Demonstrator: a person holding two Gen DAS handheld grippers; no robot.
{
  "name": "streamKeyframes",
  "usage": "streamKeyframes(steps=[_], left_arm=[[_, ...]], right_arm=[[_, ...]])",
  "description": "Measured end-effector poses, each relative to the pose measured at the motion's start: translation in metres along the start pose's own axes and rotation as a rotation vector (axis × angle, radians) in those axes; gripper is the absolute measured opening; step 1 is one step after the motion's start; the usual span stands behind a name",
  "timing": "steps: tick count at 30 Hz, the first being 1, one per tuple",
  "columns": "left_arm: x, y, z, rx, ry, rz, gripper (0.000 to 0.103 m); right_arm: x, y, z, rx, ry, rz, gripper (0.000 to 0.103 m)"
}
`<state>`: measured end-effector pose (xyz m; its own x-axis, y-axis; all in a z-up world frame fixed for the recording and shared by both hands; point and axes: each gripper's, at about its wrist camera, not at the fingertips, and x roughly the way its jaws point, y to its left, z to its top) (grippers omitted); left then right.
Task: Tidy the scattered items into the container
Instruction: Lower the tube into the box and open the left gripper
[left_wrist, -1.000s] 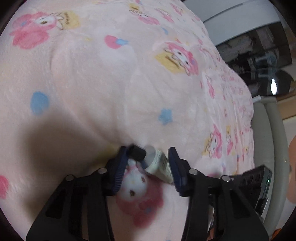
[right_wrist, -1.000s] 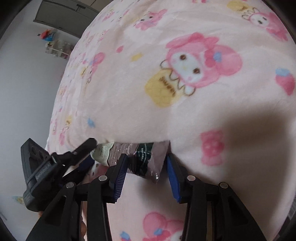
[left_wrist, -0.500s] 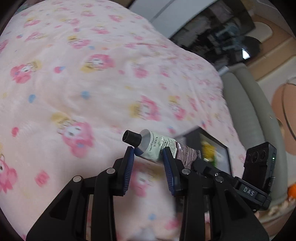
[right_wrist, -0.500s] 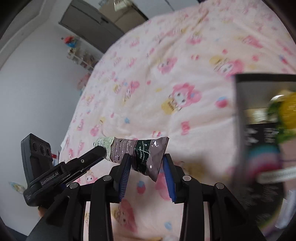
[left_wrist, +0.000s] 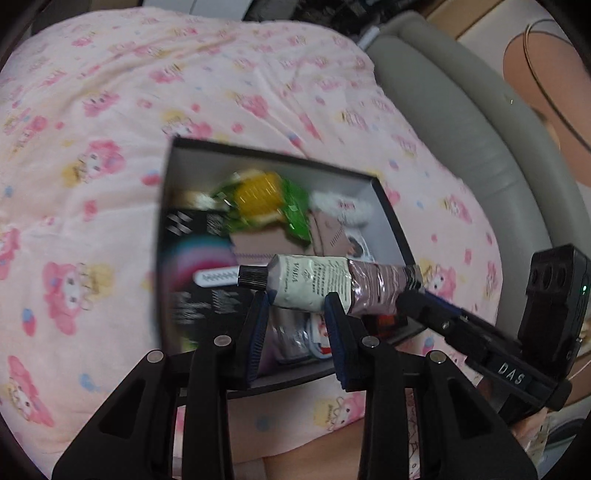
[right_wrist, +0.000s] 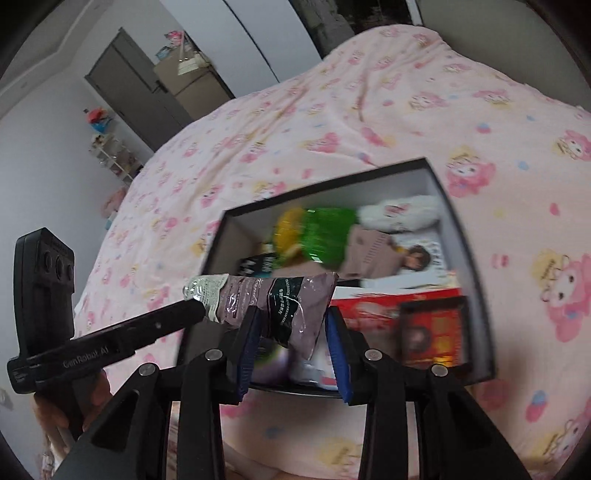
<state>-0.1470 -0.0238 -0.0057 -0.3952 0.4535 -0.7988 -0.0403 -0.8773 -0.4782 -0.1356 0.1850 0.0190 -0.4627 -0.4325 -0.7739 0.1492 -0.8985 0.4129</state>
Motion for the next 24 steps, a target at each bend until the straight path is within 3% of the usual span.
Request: streamKeyframes(steps=[3, 6, 9, 13, 20, 24], left_arm=[[0.031, -0.004, -0.005, 0.02, 0.073, 0.005, 0.028], [0.046, -0.002, -0.01, 0.04, 0.116, 0.028, 0.027], [0.042, -0.005, -0.009, 0.072, 0.086, 0.057, 0.028], [0.035, -0.003, 0.004, 0.067, 0.04, 0.046, 0.028], [0.069, 0.001, 0.024, 0.049, 0.103, 0.064, 0.028], [0.075, 0.007, 0.019, 0.05, 0.121, 0.059, 0.034]], right_arm=[[0.01, -0.021, -0.001, 0.019, 0.049, 0.049, 0.032], [0.025, -0.026, -0.006, 0.005, 0.086, 0.044, 0.031], [0.038, -0.026, -0.01, -0.002, 0.104, 0.016, 0.031], [0.035, -0.029, -0.004, -0.03, 0.062, -0.05, 0.031], [0.048, -0.046, 0.011, -0.021, 0.041, -0.116, 0.031], [0.063, -0.049, 0.011, -0.017, 0.07, -0.082, 0.031]])
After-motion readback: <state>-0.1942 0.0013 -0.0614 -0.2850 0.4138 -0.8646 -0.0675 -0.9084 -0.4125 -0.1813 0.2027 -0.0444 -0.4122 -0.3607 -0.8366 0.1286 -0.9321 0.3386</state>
